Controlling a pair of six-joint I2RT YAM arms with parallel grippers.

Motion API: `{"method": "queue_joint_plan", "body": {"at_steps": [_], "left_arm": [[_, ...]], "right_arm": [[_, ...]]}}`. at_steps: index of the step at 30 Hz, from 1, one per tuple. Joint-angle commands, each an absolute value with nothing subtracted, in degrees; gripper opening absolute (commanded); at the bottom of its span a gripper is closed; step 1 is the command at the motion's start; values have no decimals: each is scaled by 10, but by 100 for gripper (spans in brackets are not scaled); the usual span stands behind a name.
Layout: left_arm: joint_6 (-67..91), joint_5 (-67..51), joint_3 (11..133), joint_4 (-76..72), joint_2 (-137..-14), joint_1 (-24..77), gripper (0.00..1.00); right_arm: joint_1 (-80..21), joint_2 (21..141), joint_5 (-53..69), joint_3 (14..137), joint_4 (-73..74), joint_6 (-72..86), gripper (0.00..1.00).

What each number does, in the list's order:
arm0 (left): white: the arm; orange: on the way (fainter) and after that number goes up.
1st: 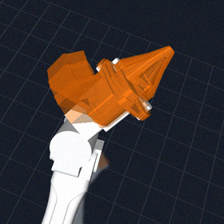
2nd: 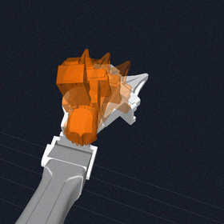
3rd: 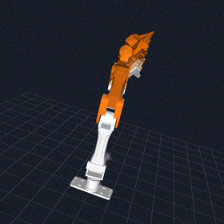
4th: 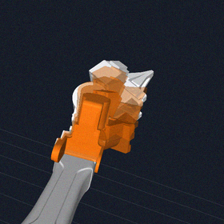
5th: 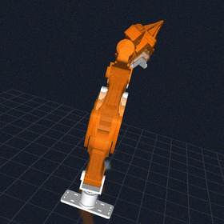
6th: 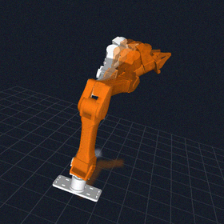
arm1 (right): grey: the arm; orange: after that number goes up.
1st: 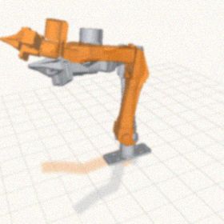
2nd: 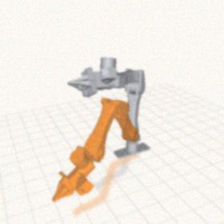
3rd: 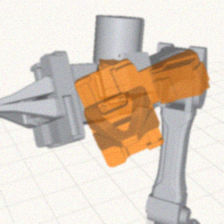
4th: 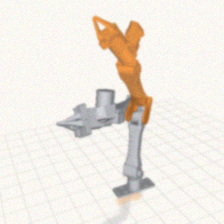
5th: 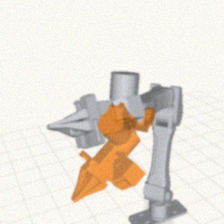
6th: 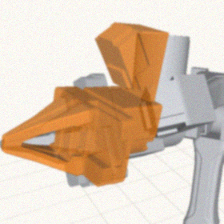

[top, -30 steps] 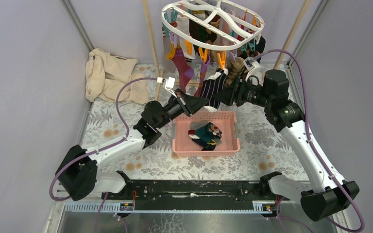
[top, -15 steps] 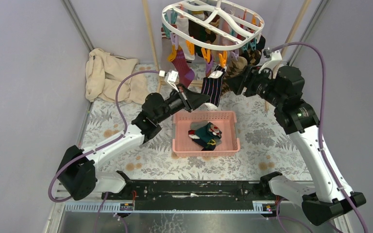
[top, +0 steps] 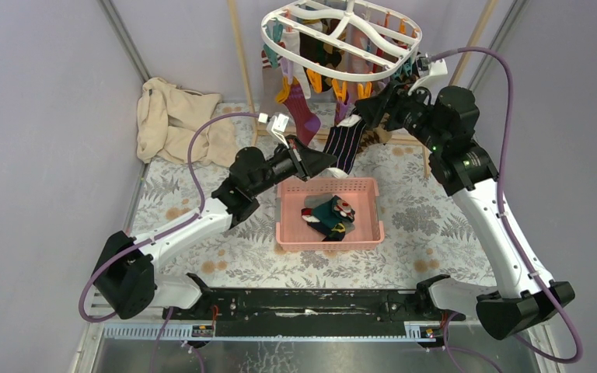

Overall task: Remove the socks clipped to the hanger
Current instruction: Remove the sock from the hanger.

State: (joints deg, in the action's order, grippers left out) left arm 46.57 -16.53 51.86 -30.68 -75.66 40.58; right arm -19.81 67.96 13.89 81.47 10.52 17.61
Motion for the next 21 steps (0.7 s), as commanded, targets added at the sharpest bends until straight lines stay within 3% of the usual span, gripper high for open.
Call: {"method": "queue_joint_plan", "body": {"at_steps": [1, 8, 21], "left_arm": [[454, -179, 537, -310, -758, 401, 0], [452, -182, 541, -308, -766, 400, 0], [450, -184, 543, -308, -777, 395, 0]], "right_arm": [[-198, 682, 121, 830, 43, 156, 65], [-198, 697, 117, 840, 31, 154, 59], [-203, 721, 94, 861, 28, 148, 61]]}}
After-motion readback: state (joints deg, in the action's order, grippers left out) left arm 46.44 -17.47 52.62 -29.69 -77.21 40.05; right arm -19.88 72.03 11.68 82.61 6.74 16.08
